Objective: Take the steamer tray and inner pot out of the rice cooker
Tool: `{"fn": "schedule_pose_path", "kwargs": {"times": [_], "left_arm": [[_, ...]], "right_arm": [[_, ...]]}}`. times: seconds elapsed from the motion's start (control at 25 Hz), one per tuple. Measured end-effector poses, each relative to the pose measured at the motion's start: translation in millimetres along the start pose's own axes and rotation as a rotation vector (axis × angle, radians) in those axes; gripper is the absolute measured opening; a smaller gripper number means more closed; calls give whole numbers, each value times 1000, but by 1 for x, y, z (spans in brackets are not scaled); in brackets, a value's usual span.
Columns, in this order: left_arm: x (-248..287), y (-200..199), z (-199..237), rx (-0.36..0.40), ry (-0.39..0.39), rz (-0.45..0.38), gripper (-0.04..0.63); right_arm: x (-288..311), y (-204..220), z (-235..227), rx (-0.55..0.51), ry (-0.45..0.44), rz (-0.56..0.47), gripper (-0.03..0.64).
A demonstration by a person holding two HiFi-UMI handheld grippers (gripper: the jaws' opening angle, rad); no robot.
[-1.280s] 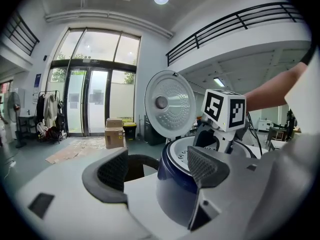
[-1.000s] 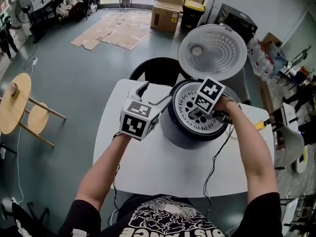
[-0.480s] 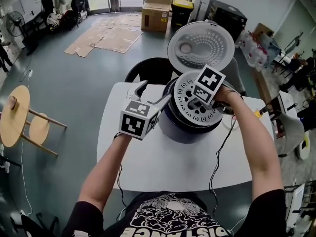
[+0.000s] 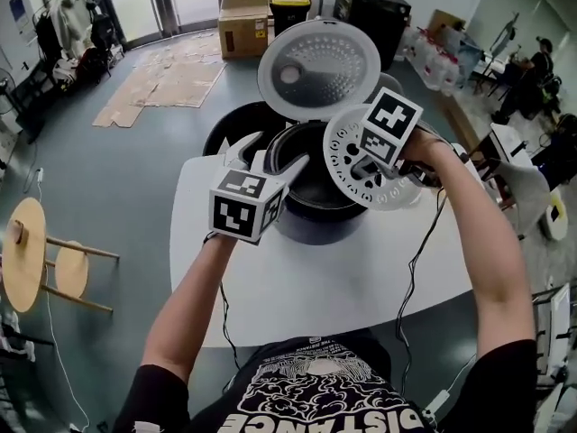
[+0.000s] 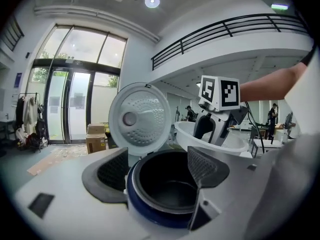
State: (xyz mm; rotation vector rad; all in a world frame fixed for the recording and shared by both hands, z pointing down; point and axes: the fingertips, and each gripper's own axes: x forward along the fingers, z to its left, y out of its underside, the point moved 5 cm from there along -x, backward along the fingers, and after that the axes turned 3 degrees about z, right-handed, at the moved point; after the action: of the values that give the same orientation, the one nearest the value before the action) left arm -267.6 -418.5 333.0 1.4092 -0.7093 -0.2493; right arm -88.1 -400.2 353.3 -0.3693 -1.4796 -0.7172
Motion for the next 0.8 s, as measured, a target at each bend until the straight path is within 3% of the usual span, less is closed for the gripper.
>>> {"fn": "schedule_pose_path", "kwargs": {"times": [0.16,0.36,0.8], "left_arm": [[14,-26,-10,40,78,-5,362],[69,-58,-95,79,135,-8,362],[170,-81,-249,140,275,-18,362]], "right_arm": [[-14,31,-13,107,7,20,301],[-18,144,-54,204,-12,38,301],[37,322,-102,364,-78,82,299]]}}
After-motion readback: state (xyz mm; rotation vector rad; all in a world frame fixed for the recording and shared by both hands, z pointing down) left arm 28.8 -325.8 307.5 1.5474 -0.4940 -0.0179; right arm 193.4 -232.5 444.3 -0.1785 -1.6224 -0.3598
